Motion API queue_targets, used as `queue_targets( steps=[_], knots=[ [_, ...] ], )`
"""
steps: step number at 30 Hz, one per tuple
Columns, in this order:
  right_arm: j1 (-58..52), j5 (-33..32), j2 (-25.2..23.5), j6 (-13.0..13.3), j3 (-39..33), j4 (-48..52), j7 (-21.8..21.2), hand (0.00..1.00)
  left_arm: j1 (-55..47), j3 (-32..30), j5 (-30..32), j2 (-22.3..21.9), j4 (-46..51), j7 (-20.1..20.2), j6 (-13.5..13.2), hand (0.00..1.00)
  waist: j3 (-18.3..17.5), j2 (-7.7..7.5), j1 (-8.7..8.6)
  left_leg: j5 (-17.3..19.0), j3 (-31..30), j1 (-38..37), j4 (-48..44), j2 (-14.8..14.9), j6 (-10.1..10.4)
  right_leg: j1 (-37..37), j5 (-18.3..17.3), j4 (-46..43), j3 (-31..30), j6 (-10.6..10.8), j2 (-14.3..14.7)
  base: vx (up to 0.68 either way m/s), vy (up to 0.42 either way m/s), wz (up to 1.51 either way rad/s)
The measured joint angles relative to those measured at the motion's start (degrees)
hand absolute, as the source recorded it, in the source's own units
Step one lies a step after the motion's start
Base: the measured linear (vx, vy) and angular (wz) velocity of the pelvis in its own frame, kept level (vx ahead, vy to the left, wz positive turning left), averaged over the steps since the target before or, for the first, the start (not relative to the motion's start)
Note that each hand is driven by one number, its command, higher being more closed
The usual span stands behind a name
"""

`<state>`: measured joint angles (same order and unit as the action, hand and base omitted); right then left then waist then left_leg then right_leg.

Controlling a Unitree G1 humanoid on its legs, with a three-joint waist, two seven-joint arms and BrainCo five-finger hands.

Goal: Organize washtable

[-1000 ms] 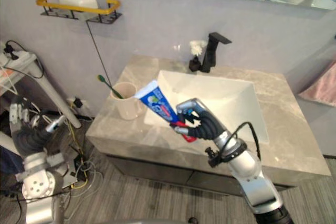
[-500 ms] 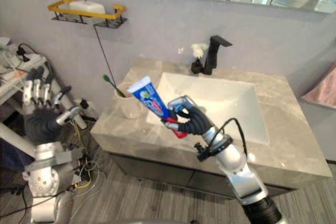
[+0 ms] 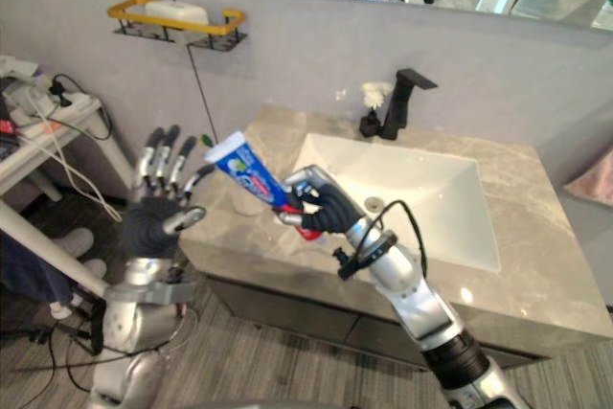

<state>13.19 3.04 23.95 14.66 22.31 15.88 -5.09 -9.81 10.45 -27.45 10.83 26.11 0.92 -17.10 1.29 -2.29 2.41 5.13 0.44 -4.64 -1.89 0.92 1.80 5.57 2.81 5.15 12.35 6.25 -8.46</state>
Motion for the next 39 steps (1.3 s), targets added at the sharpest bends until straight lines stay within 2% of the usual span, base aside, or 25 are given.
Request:
queue_targets(
  steps=[11, 29, 30, 39],
  knots=[
    [3.44, 0.02, -0.02, -0.02, 2.15, -1.03, 0.2, 1.0, 4.76, 7.32, -1.26, 1.65, -6.44, 0.42, 1.06, 0.0, 0.12, -1.1, 0.04, 0.0, 1.15, -0.11, 0.35, 0.1, 0.0, -0.77, 0.04, -0.12, -1.37, -0.03, 0.09, -0.03, -0.013, -0.05],
    [3.69, 0.12, -0.16, -0.88, 5.33, -4.05, -1.28, 1.0, 7.69, 10.38, -1.61, 1.75, -6.53, 0.28, 1.08, 0.0, 0.22, -1.13, -0.16, 0.0, 1.31, -0.63, 0.96, 0.09, 0.0, -0.69, 0.02, -0.19, -1.49, -0.03, 0.1, -0.01, -0.005, 0.0],
    [3.69, 0.26, -0.29, -0.96, 5.33, -4.1, -1.31, 1.0, 7.69, 10.38, -1.61, 1.75, -6.54, 0.28, 1.08, 1.0, 0.23, -1.13, -0.16, 0.0, 1.31, -0.63, 0.97, 0.09, 0.0, -0.69, 0.01, -0.2, -1.49, -0.03, 0.1, 0.0, 0.0, 0.0],
    [2.61, 1.72, -1.14, -1.17, 5.31, -5.7, -1.47, 1.0, 8.09, 9.82, -1.36, 1.55, -6.62, -0.09, 1.01, 1.0, 0.9, -1.25, -0.17, 0.0, 1.31, -0.69, 0.98, 0.09, 0.0, -0.68, -0.02, -0.3, -1.48, -0.06, 0.1, 0.0, -0.002, 0.0]
  ],
)
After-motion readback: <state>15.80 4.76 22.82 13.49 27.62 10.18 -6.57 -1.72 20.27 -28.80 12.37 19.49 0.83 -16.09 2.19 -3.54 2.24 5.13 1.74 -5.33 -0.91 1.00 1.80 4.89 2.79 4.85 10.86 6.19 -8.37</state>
